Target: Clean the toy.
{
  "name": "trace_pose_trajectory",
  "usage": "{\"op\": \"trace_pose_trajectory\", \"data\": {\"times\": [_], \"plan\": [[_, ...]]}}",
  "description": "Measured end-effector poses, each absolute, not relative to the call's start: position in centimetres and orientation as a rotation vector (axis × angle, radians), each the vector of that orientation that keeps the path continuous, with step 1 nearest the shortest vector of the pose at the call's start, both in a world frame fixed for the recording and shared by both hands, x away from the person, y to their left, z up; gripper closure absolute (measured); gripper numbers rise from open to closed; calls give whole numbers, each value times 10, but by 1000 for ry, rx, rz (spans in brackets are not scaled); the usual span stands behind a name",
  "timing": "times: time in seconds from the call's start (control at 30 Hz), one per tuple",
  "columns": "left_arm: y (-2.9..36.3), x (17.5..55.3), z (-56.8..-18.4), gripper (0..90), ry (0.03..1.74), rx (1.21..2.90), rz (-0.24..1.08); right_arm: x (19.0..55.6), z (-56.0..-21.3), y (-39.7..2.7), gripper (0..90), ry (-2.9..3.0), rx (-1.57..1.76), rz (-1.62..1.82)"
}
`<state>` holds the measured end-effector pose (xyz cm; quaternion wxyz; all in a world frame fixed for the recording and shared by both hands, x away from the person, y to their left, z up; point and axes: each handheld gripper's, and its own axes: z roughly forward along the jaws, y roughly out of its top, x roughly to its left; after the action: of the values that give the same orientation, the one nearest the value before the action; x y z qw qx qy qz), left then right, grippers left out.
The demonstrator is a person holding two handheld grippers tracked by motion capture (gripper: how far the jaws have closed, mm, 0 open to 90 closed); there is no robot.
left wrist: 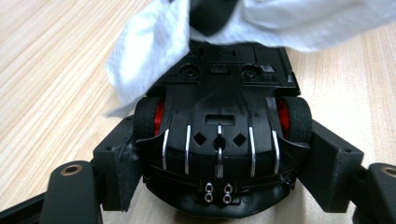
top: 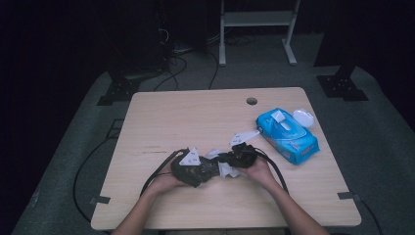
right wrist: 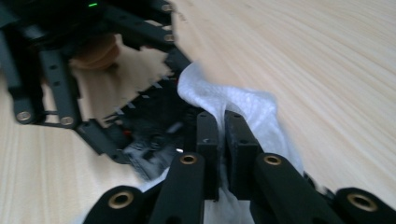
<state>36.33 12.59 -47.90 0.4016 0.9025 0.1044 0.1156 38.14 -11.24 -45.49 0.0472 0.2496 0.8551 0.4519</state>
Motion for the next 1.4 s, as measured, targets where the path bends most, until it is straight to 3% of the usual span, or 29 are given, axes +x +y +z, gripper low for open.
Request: {"op": "trace_pose_trajectory", "data": {"times": [0.37, 0.73, 1.0, 1.4], "plan": [[125, 362, -479, 241, 263, 2285, 294, 356, -451, -54, 871, 2754, 479, 1415], [124, 360, -480, 239, 273, 2276, 304, 369, -451, -61, 871, 2655, 585, 1376], [125, 362, -479, 239, 275, 2271, 301, 378, -453, -110, 871, 2570, 739, 1287], [123, 363, -479, 227, 290, 2281, 302, 362, -457, -128, 871, 2586, 760, 1336]]}}
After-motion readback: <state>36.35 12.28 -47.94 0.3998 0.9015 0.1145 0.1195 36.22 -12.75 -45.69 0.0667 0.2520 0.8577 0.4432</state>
